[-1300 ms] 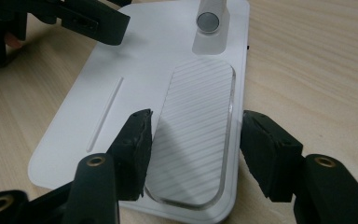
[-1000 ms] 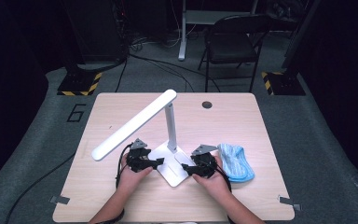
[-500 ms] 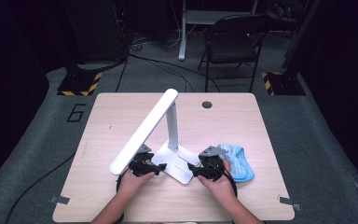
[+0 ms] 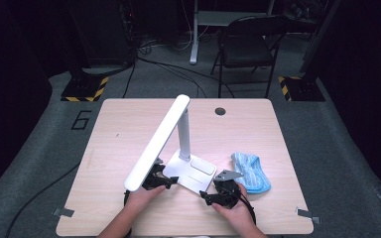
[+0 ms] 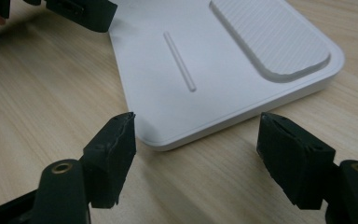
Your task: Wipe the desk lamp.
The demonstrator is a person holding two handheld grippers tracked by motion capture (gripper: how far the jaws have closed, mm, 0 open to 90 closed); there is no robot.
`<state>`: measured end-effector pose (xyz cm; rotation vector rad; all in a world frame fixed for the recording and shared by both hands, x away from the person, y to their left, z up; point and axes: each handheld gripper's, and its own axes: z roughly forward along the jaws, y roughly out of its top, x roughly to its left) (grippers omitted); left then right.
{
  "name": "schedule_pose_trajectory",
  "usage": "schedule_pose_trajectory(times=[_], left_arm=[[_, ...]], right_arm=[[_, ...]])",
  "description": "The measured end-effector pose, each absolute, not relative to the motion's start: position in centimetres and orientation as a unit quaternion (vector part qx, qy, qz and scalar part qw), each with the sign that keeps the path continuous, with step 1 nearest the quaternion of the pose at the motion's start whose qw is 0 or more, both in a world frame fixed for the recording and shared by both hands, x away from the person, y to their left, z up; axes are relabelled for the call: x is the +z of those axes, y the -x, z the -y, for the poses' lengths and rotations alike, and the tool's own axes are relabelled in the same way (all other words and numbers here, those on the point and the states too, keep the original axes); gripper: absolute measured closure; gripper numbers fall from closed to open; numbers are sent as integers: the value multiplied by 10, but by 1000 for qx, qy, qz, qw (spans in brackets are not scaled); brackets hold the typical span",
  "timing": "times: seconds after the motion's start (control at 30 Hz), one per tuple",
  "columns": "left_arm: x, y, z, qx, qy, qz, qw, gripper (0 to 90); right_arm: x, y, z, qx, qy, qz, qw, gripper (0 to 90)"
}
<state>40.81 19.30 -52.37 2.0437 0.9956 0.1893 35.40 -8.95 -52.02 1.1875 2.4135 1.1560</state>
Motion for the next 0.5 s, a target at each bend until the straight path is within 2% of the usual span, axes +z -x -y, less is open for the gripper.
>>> schedule_pose_trajectory(times=[0.27, 0.5], left_arm=[[-523, -404, -187, 76, -819, -390, 413, 194], [-523, -402, -185, 71, -824, -386, 409, 214]], right_arm=[[-524, -353, 83, 366, -385, -834, 146, 256], [-520, -364, 86, 357, -392, -834, 152, 278]])
